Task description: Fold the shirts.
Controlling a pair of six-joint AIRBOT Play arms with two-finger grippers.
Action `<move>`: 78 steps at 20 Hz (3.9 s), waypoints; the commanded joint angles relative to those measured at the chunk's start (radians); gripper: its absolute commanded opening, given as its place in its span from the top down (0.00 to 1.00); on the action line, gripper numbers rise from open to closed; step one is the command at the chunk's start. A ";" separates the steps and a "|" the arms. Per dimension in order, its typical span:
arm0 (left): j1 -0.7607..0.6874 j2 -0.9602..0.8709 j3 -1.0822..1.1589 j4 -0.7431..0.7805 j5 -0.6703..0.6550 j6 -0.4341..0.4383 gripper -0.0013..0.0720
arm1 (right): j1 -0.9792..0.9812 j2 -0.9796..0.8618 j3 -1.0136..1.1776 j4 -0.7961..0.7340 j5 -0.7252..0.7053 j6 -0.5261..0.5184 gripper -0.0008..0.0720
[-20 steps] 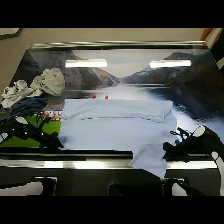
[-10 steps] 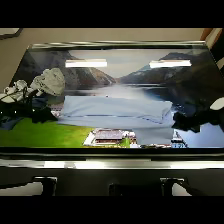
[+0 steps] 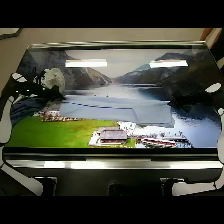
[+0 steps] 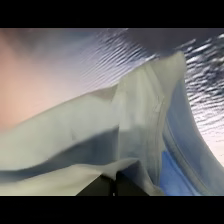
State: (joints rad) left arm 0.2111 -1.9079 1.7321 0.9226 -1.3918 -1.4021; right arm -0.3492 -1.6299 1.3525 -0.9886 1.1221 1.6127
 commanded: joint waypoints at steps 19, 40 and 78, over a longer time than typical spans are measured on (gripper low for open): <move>0.062 0.081 0.140 -0.042 -0.216 -0.064 0.07 | -0.275 -0.163 0.018 0.066 0.354 -0.208 0.02; -0.186 0.154 0.138 -0.045 -0.188 0.003 0.78 | -0.079 -0.096 0.014 0.245 0.164 -0.240 0.93; -0.189 0.365 0.003 -0.188 0.256 -0.042 0.94 | 0.593 0.220 0.014 0.448 -0.101 -0.107 0.93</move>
State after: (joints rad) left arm -0.1688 -1.6936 1.7348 0.6792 -1.1385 -1.4338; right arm 0.1162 -1.2724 1.3655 -0.6868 1.1629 1.5616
